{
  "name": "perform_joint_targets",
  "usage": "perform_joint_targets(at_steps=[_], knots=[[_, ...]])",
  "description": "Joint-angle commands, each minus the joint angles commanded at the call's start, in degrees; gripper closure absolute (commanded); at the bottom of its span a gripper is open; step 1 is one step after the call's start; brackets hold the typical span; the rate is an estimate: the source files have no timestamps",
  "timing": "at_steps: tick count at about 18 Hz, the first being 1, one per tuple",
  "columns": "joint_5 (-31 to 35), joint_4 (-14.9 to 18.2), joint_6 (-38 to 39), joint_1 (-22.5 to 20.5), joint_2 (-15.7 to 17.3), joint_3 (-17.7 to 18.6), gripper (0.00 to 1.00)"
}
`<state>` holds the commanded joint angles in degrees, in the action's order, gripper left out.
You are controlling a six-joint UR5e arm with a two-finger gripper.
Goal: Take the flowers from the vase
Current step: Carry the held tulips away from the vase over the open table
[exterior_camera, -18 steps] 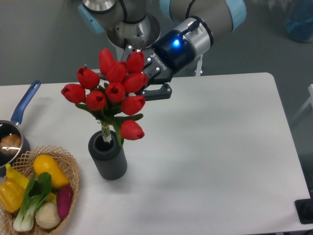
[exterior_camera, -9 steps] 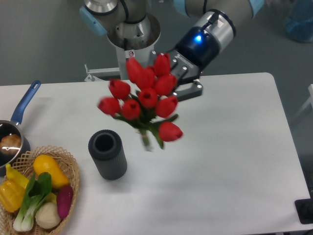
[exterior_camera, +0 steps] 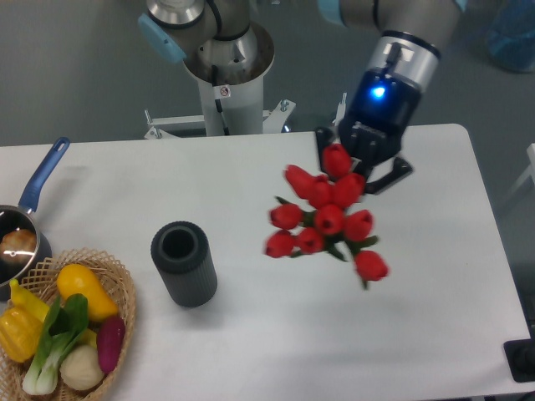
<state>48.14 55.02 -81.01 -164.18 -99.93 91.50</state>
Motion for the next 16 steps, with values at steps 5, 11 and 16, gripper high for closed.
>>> perform_joint_targets(at_steps=[5, 11, 16], knots=[[11.4, 1.2, -3.1, -1.4, -4.1, -2.9, 1.00], [25.2, 1.1, -7.3, -0.7, -9.0, -4.0, 1.00], [34.1, 3.7, -8.5, 1.0, -12.8, -7.3, 1.00]])
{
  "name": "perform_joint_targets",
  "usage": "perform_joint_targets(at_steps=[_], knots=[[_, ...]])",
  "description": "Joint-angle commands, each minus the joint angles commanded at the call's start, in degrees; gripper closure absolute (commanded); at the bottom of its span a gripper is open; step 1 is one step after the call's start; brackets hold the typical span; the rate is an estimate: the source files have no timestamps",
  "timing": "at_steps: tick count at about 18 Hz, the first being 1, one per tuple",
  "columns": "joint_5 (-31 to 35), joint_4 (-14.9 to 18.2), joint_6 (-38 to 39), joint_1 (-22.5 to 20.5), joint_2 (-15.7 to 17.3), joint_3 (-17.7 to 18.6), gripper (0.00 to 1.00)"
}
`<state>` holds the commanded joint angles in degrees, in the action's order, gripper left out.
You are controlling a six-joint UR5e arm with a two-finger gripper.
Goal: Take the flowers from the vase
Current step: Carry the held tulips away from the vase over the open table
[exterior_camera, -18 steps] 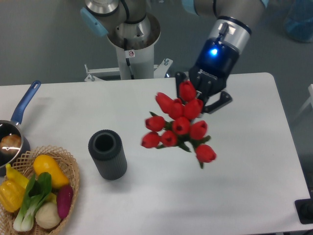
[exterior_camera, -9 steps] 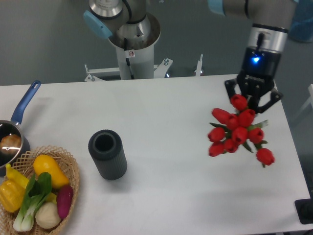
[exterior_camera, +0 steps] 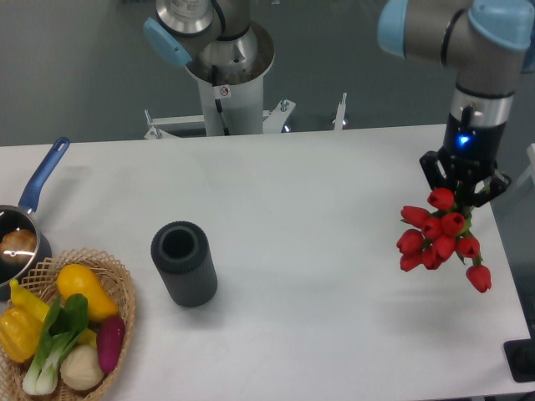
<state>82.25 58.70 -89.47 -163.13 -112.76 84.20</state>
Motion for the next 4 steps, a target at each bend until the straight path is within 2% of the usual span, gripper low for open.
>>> perform_joint_targets(at_steps=[4], knots=[[2.7, 2.9, -3.0, 0.3, 0.2, 0.0, 1.00]])
